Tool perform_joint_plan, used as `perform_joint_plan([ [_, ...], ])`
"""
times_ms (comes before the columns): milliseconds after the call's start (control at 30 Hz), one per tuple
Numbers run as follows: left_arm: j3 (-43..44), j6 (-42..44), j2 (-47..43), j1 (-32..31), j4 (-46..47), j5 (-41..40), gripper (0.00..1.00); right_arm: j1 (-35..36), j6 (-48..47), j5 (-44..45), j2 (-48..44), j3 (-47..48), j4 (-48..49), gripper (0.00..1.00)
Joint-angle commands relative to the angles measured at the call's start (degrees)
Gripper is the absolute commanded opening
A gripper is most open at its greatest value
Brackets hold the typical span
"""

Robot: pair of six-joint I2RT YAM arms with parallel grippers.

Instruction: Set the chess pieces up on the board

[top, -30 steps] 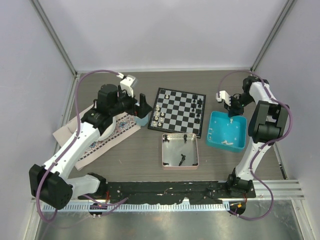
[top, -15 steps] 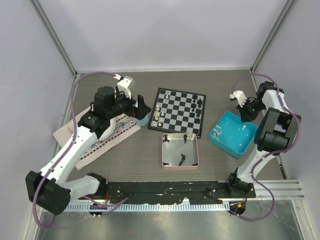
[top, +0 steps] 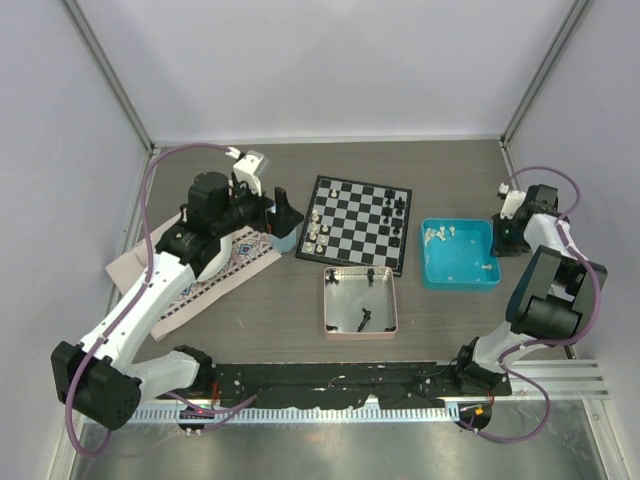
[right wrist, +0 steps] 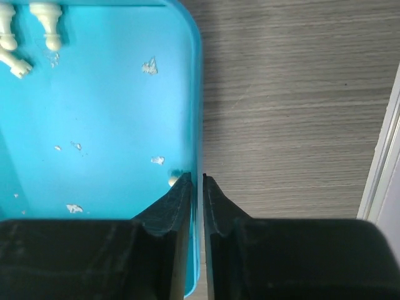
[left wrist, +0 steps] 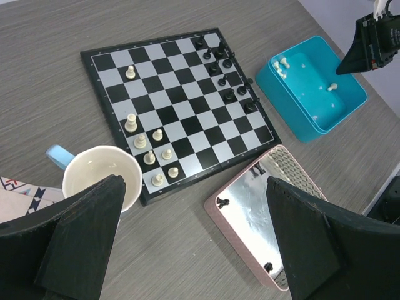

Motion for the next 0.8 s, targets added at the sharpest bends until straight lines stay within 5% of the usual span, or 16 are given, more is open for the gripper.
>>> perform_joint_plan([
  [0, 1.29, -1.53, 0.59, -0.14, 4.33, 1.35, 1.00, -1.15, 12.23, -0.55, -2.76, -0.60, 6.80, 0.22],
  [133, 2.34, -1.79, 1.56, -0.14, 4.16, 1.61, 0.99, -1.24, 10.83, -1.97, -5.74, 1.51, 4.25, 0.49],
  [233, 2.61, -1.97, 2.18, -0.14, 4.42, 1.96, 0.99, -1.24, 6.09, -5.46, -9.16, 4.06, 1.62, 0.55],
  [433, 3.23, -4.25, 3.41, -0.14, 8.10, 4.42, 1.00, 0.16, -11.31, -27.00, -9.36, 4.68, -5.68, 0.56],
  [500, 3.75, -5.82, 4.54, 0.04, 8.20, 6.08, 0.99, 8.27, -20.39, -35.44, -7.17, 2.23, -7.45, 0.55],
  [767, 2.96, -6.36, 4.29, 0.04, 8.29, 7.76, 0.99, 15.45, -7.38, -22.47, -0.30, 5.11, 3.89, 0.50],
])
